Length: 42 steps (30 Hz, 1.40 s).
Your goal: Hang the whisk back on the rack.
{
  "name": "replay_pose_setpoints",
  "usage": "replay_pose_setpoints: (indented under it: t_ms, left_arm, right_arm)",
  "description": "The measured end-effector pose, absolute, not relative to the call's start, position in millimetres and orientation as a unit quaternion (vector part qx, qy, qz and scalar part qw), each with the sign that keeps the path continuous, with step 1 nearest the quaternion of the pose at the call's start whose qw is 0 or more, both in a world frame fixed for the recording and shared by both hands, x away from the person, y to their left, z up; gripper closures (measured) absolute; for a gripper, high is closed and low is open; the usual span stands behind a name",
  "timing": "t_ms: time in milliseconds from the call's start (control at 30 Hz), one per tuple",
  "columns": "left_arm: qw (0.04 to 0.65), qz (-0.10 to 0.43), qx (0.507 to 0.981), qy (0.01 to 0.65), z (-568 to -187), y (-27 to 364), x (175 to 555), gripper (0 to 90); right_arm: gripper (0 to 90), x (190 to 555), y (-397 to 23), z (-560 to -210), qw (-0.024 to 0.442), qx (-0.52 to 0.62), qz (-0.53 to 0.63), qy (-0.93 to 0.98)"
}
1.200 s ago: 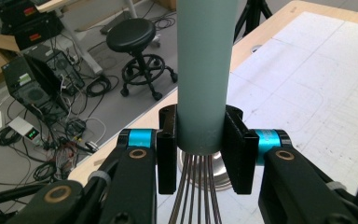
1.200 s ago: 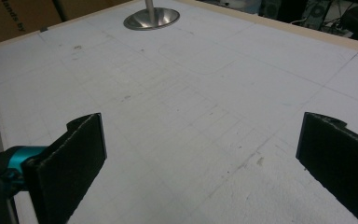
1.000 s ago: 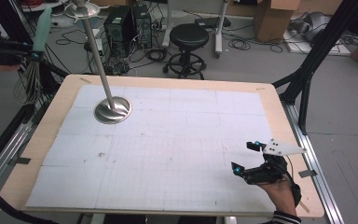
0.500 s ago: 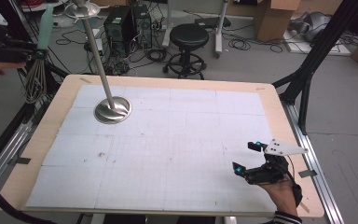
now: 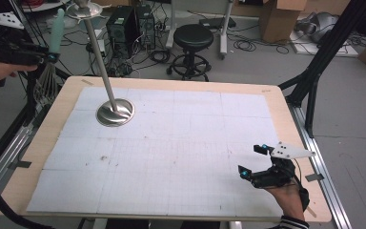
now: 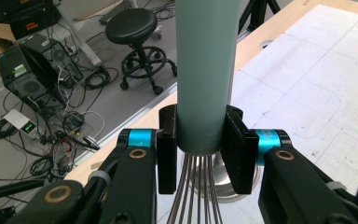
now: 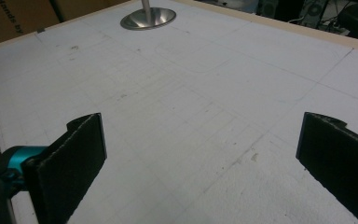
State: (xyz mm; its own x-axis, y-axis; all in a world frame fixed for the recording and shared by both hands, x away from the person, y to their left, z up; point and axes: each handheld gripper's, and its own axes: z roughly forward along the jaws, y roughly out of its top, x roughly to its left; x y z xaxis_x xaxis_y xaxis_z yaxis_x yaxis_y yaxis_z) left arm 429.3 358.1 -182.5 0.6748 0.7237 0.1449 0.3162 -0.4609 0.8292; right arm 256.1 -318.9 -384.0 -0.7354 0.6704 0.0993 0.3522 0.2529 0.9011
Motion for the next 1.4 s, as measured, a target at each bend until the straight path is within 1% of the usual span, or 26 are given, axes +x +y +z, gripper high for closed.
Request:
replay_pose_setpoints:
  t_ms: [367,567,733,867,900,1033,1100,1200,1267,1333,1400]
  left_arm:
    - [0.400,0.239,0.824,0.321,-191,344,442,69.3]
    - [0.404,0.237,0.821,0.326,-196,335,450,69.3]
    - [0.403,0.240,0.820,0.328,-197,333,452,69.1]
    - [0.398,0.253,0.818,0.328,-196,333,450,68.2]
    - [0.401,0.258,0.816,0.326,-197,332,450,66.7]
    - [0.407,0.264,0.812,0.324,-195,333,446,54.1]
    - [0.410,0.267,0.810,0.323,-194,335,440,44.5]
    - [0.432,0.258,0.804,0.318,-192,336,429,34.8]
    - [0.446,0.241,0.803,0.313,-191,337,420,29.6]
    - [0.456,0.240,0.800,0.307,-190,337,411,22.1]
    - [0.466,0.229,0.801,0.298,-190,339,403,18.8]
  right_arm:
    - [0.5,256,-320,-384,0.155,0.330,0.516,0.776]
    - [0.5,257,-323,-385,0.155,0.332,0.518,0.773]
    - [0.5,257,-324,-384,0.155,0.331,0.519,0.773]
    - [0.5,256,-324,-384,0.154,0.332,0.519,0.773]
    - [0.5,256,-324,-384,0.154,0.331,0.520,0.772]
    - [0.5,256,-323,-383,0.153,0.329,0.520,0.773]
    - [0.5,256,-323,-383,0.153,0.329,0.520,0.773]
    - [0.5,256,-322,-383,0.152,0.327,0.523,0.772]
    - [0.5,256,-322,-382,0.153,0.326,0.526,0.770]
    - [0.5,257,-323,-382,0.151,0.327,0.528,0.769]
    - [0.5,257,-323,-381,0.152,0.327,0.529,0.768]
